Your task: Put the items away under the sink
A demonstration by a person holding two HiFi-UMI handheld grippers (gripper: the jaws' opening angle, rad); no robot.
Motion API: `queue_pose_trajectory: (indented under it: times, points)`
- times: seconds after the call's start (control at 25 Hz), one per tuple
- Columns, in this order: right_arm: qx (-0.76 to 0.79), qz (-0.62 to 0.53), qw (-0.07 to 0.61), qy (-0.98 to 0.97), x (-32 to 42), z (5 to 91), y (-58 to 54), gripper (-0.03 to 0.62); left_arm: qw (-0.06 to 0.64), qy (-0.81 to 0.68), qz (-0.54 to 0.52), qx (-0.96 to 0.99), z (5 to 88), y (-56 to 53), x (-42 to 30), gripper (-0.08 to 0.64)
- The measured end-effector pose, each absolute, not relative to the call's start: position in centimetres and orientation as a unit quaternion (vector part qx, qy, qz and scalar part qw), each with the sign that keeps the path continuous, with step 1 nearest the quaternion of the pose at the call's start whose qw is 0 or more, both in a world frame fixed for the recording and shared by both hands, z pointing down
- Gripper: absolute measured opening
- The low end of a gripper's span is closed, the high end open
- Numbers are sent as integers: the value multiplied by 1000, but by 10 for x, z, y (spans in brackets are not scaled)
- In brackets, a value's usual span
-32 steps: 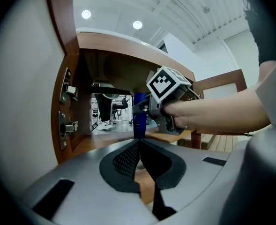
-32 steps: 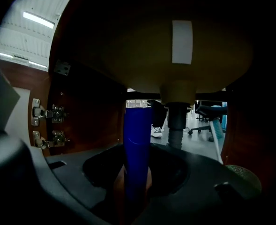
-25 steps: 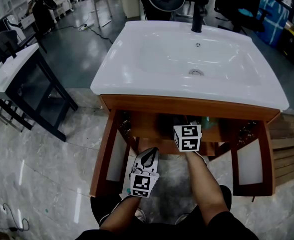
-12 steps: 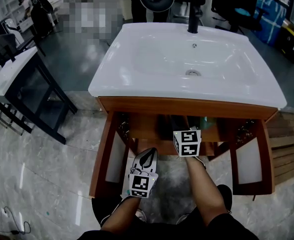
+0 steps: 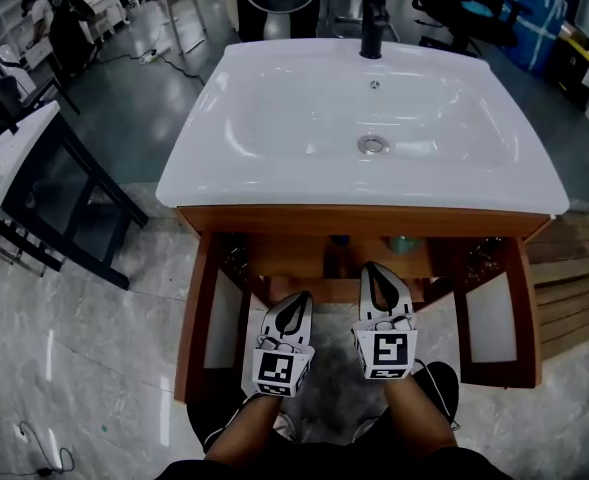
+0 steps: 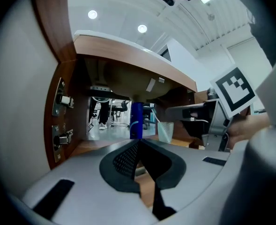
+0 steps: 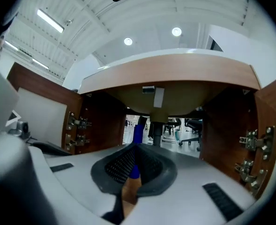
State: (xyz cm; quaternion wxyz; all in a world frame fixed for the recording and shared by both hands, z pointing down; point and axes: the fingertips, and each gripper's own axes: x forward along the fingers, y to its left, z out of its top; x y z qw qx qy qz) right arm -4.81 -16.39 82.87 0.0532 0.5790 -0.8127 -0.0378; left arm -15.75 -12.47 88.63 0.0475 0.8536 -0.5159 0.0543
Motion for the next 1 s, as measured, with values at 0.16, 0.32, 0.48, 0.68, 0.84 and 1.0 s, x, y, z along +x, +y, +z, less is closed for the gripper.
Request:
queue_pose_trajectory:
  times: [0.16,0.32,0.48,0.68,0.84,1.0]
  points:
    - [570,-12,68,-819,-42,808,-139,20,43,-499,56,864,849,-117,-147,21]
    - [559,11,85,-825,-40,771,-111,20,69,-483,58,871,788,-92,-139,21]
    - [552,39,121,-824,-33,714,-89,20,82,-473,68,875,721,-70,-131,21]
    - [520,46,155,-839,-37,623,-73,20,92,-465,80,877,626,-69,-133,21]
    - [516,39,141,-844,-38,526,-86,20,74,-462,91,879,526,-82,-135,21]
    - [513,43,132,-847,-26,437,-69,20,91,-466,91,876,441,-60,-132,21]
